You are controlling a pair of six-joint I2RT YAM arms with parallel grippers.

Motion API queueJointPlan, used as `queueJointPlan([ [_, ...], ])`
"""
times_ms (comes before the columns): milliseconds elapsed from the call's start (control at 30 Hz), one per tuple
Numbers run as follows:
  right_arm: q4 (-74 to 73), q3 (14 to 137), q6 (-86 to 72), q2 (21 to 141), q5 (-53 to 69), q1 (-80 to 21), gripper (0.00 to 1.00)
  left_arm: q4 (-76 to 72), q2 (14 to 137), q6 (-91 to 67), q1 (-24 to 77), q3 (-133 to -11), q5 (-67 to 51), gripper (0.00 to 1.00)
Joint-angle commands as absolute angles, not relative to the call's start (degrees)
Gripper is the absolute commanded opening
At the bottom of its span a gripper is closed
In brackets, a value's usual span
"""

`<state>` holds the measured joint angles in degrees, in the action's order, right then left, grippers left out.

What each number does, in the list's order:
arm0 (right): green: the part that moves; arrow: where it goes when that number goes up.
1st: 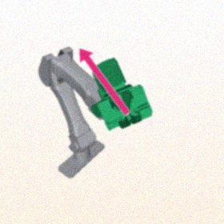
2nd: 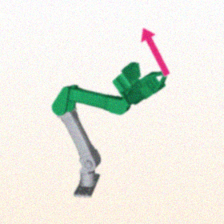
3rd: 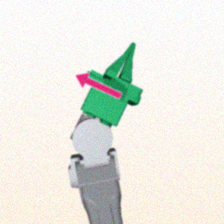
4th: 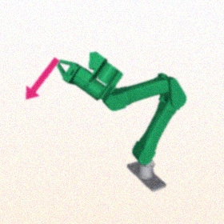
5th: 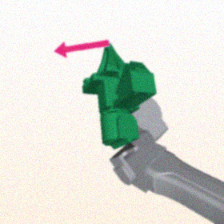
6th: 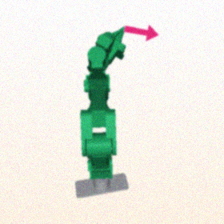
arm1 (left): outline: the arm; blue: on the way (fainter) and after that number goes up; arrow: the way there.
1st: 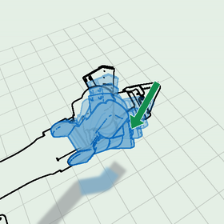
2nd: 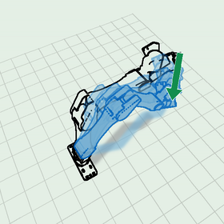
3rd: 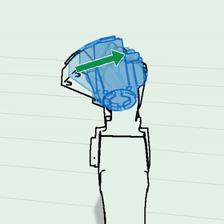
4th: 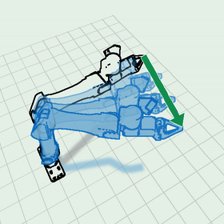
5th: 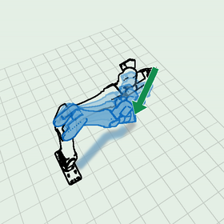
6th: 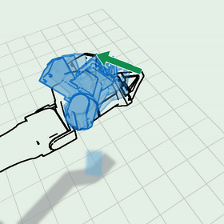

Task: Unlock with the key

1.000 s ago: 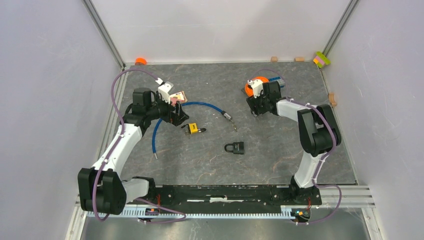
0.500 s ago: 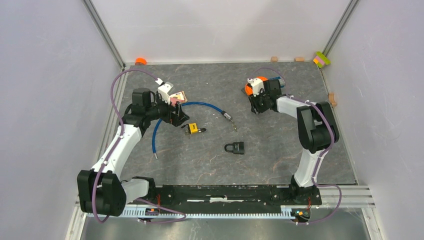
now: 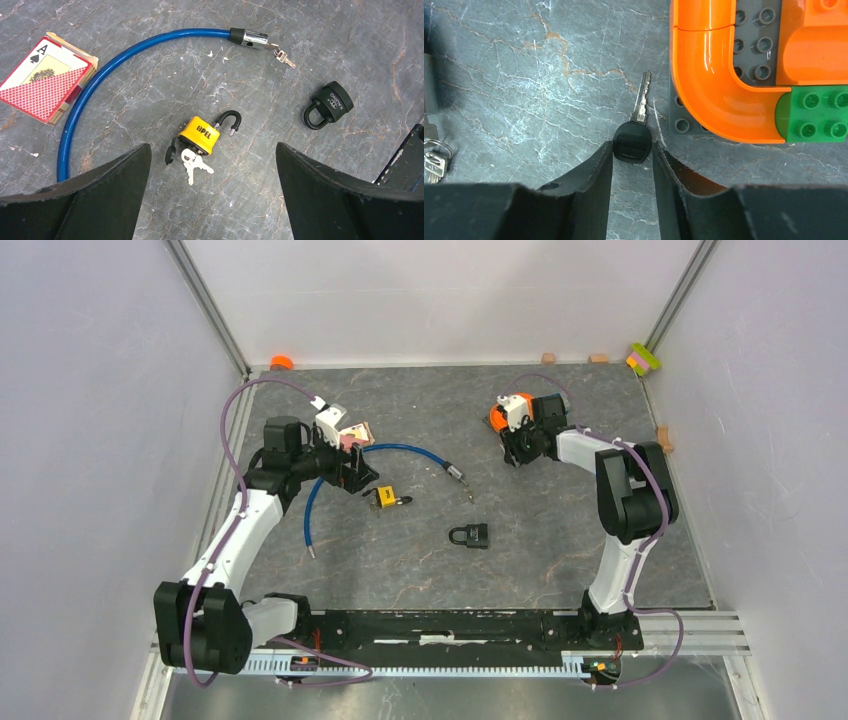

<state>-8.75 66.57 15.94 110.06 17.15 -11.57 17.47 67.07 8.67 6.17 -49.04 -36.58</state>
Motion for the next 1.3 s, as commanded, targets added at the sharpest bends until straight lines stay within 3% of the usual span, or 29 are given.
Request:
queueJointPlan([
  [0,-12.5,67.43,15.99,112.76,18.57,-11.58,0.37,17.05,65.65,8.9,5.98,-51.24,-38.32,1.0],
  [300,-11.78,64.82,18.04,108.53,18.96,-11.57,0.17,16.71,66.22,9.38,6.0,-51.82,-38.75,1.0],
  [633,-10.46,57.57,20.37,99.85,23.46,-11.6,0.17,17.4,69.83,9.97,6.03,-55.16,-41.0,1.0],
  [767,-10.12,57.14,21.55,98.29,23.76,-11.67,0.29,17.22,70.94,9.82,6.0,-55.98,-41.67,1.0],
  [1067,-7.76,69.61,19.59,104.84,23.48,-17.27,0.69,13.61,74.56,5.18,5.99,-55.4,-39.06,1.0],
  [1267,-7.27,85.16,14.66,116.93,19.28,-21.79,0.8,15.61,74.29,6.96,6.06,-55.33,-37.18,1.0],
])
